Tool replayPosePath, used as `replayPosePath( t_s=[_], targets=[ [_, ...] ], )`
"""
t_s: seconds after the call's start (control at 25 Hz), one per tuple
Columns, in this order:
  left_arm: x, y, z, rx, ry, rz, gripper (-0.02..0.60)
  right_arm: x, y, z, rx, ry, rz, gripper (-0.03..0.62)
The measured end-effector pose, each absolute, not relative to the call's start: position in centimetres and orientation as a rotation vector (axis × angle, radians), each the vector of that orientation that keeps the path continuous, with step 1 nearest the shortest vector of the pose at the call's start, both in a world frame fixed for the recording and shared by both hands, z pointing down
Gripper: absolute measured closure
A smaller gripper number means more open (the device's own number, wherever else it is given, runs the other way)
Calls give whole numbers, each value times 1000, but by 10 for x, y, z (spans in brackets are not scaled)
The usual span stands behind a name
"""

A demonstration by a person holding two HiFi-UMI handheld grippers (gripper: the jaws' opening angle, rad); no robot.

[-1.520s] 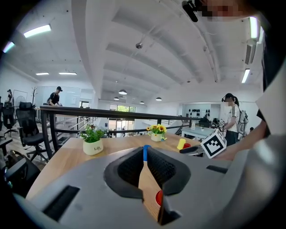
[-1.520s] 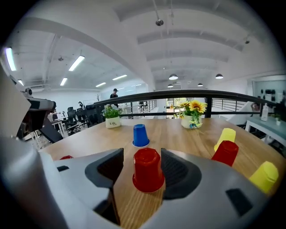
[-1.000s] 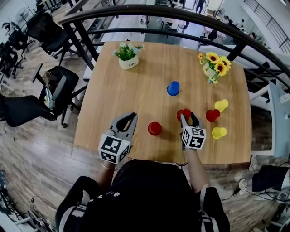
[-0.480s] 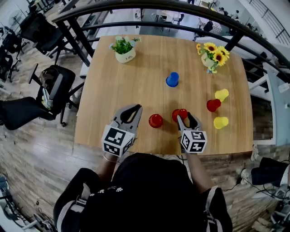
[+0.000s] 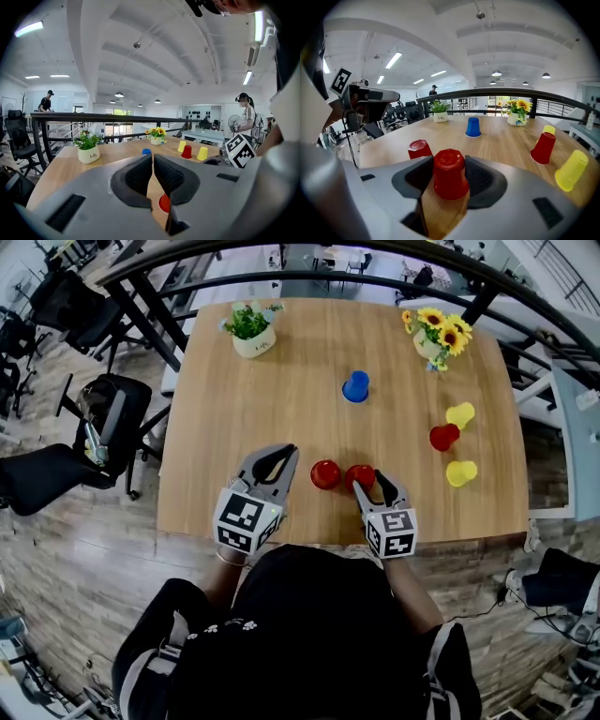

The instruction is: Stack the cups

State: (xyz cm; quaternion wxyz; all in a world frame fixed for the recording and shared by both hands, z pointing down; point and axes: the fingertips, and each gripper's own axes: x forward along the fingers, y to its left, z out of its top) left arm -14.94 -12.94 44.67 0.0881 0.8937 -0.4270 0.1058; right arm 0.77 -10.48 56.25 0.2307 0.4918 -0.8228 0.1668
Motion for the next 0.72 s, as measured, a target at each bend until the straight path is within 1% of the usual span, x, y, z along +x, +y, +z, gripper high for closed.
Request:
replayPosePath(
  t_s=[0.4, 0.56, 0.72],
  targets=[
    [-155, -130, 451, 2660, -1272, 322, 561, -2, -108, 572, 1352, -2283, 481, 378],
    [-151, -130, 451, 2660, -1259, 323, 561, 2, -110, 564, 1394, -2325, 512, 336],
    [-146, -132, 451, 2669, -1241, 320, 560, 19, -107, 540, 1503, -2378, 539, 332]
  ],
)
